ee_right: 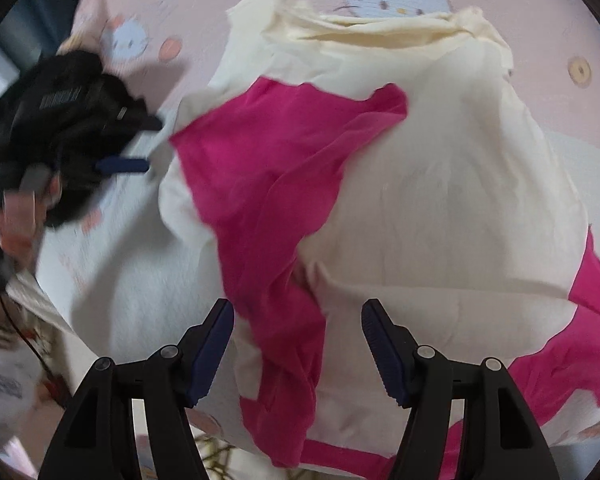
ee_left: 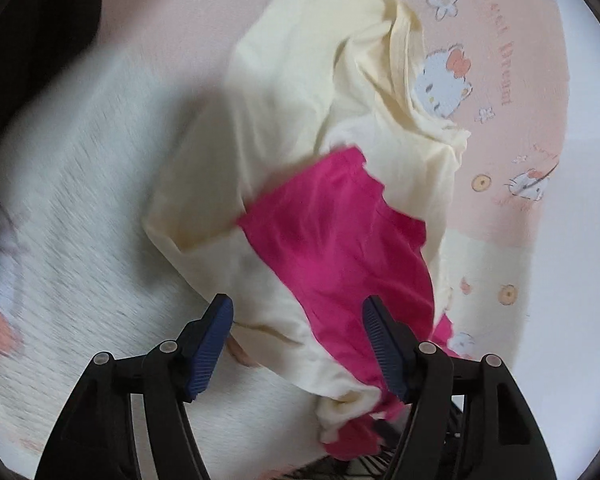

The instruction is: Fold clothes

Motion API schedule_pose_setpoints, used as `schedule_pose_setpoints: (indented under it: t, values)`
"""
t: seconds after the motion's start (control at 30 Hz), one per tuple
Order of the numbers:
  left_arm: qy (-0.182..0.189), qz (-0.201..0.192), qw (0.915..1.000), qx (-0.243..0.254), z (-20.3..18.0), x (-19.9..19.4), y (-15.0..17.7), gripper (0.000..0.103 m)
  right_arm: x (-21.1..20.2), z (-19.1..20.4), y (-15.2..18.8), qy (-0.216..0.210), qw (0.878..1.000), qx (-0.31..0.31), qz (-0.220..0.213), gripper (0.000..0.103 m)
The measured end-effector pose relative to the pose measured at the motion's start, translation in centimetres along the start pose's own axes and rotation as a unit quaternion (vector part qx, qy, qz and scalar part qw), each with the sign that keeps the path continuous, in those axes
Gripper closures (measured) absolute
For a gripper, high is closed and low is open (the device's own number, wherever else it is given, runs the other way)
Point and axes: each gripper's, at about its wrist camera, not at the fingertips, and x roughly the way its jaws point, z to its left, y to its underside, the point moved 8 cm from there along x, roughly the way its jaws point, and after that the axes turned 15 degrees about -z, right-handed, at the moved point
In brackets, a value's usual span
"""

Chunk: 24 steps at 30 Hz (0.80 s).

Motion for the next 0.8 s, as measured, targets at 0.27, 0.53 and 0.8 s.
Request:
schedule_pose_setpoints:
  t: [0.27,0.53,0.8]
  values:
    - [-0.032,0.041,0.9987,-0.002,-0.2,2.4,2.2,0.038,0.2,1.3,1.7,0.005,0.999,-0.048,0.016,0.037]
    - [-0.064,0.036,0.9966,0.038,-0.7,3.4,2.3,0.064,1.5,1.6,4.5,0.006,0.995,-0.094,0.037,0.037]
    - [-0.093,0.024,0.9933,0.065,-0.7,3.5,2.6,0.083,1.9,0.9,4.8,0.015,0.992,-0.117,0.034,0.076]
